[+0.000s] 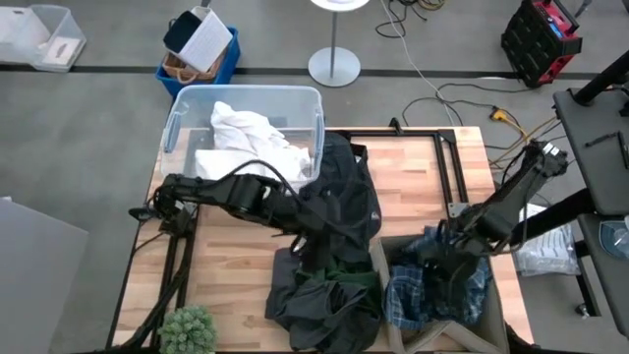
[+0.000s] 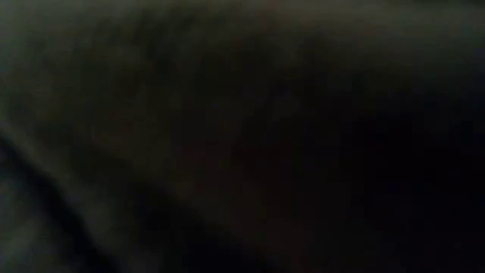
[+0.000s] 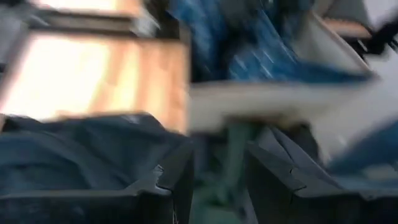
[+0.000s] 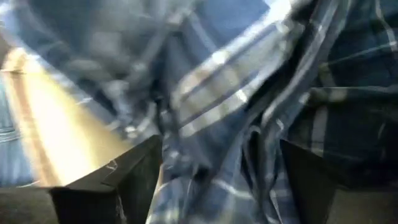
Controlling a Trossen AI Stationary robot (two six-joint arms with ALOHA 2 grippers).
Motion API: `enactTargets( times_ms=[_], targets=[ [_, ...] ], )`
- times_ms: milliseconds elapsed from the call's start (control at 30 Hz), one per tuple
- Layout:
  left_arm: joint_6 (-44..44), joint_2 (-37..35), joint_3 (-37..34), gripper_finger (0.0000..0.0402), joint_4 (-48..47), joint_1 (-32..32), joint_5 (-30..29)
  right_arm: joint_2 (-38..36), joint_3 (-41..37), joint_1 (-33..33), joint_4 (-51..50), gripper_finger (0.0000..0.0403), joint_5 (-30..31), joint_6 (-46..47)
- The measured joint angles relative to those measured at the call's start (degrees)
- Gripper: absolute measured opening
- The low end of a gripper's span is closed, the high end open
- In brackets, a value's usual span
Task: Sort clothes
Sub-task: Put the blue checkered shirt into the laundry organizer, then put the gray pants into the laundry organizer
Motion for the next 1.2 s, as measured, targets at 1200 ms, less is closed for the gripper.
enactTargets(
  times_ms=[1200],
  targets=[
    [-28.50,1.12,-46.05,0.0230,24.94,-15.92,-6.31,3.42,26.34,-0.02,-8.50,0.0269,7.85,-15.89]
  ],
)
